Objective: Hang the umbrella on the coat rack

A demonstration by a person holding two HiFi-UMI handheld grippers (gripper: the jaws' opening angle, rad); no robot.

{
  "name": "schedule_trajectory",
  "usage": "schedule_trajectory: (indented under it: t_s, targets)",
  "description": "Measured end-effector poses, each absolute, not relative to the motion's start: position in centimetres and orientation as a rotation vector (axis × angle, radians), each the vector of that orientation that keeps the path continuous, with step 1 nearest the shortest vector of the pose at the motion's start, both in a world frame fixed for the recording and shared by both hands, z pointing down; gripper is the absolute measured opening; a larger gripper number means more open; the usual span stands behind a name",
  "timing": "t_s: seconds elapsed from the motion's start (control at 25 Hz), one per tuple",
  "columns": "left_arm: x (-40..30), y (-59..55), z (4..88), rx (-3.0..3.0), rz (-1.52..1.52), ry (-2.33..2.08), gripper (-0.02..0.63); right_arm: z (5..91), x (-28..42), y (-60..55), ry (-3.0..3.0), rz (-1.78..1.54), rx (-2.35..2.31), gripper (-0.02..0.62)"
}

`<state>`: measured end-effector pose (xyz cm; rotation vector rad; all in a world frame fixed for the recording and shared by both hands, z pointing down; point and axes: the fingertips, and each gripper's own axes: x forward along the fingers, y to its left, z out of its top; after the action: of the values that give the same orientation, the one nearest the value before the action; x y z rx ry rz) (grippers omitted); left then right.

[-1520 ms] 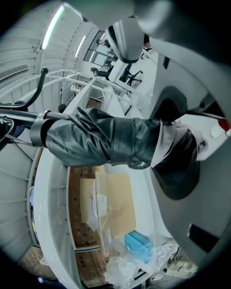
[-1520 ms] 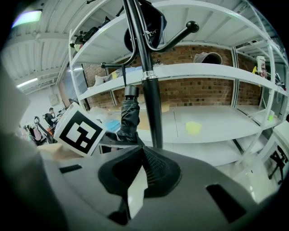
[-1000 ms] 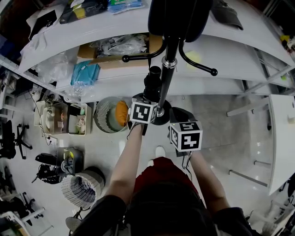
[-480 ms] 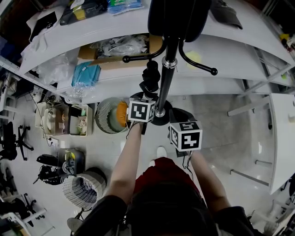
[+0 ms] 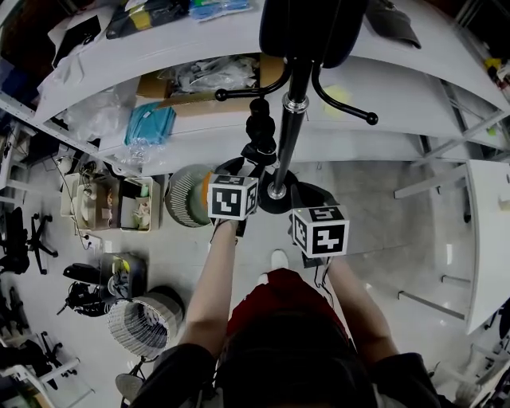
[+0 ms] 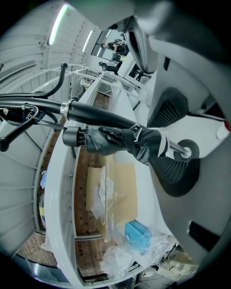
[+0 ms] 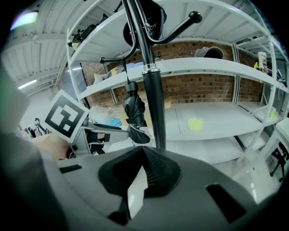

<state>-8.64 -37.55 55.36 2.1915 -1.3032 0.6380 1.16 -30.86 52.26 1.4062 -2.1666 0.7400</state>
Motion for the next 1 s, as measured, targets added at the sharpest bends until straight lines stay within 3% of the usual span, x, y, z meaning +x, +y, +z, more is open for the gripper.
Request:
schedule_trajectory:
  t_s: [0.36, 1.0]
  targets:
    - [-10.3, -35.5, 52.6, 2.230, 0.566, -1.352, 0.082, 51.6, 0.1, -30.2, -2.197, 0.726, 1.386, 0.018]
    - [-12.0, -29.4, 47.2, 2.294, 0.362, -1.383, 0.012, 48.6, -0.5, -27.1, -2.254, 0.715, 1.409, 0.018]
